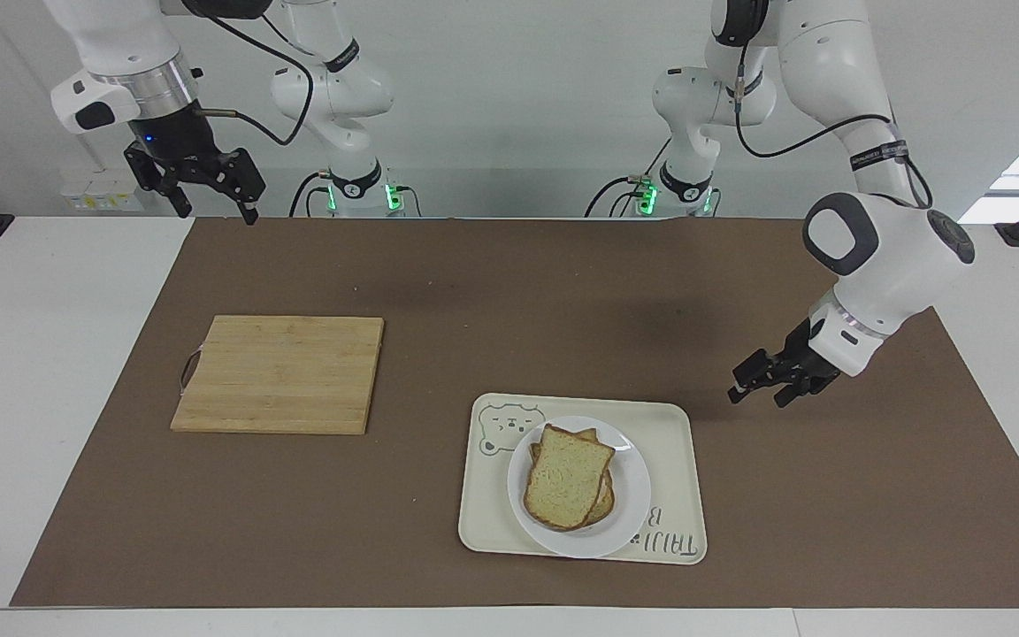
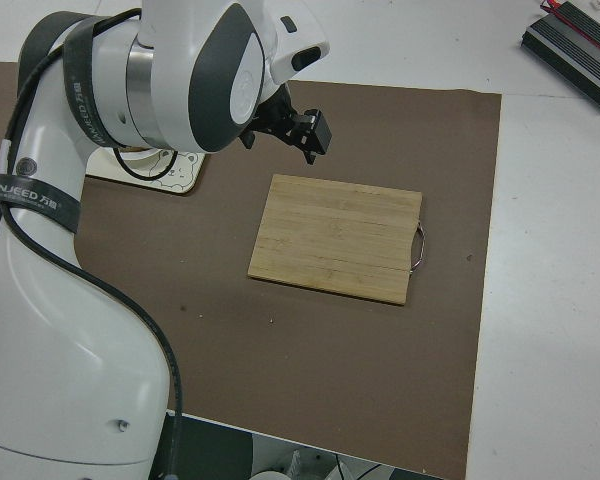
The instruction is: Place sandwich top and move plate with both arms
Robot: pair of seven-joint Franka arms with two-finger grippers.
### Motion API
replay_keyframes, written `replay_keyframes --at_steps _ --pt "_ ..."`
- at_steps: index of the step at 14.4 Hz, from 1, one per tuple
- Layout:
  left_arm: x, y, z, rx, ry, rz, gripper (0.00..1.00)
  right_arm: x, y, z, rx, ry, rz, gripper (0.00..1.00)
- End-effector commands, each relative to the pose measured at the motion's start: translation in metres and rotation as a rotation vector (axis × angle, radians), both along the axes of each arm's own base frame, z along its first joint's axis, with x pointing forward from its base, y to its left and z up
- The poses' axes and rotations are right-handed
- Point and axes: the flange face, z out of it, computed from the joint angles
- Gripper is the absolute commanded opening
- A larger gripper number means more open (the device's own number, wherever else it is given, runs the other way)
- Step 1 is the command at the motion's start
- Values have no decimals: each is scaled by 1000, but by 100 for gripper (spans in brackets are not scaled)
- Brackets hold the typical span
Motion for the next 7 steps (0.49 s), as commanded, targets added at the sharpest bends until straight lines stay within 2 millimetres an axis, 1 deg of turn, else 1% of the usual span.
replay_keyframes --at_steps 1,2,3,5,7 --pt "-25 6 43 67 10 -14 100 -3 -2 1 19 -4 17 100" --pt "-38 4 63 61 -1 -24 100 -3 -2 1 18 -4 18 100" --pt "-50 7 79 52 -10 -27 100 -3 -2 1 18 -4 20 100" --pt "-67 9 104 41 -12 -27 100 -3 -2 1 19 -4 17 100" --pt "-77 6 110 40 62 -33 100 -3 -2 1 19 -4 17 100"
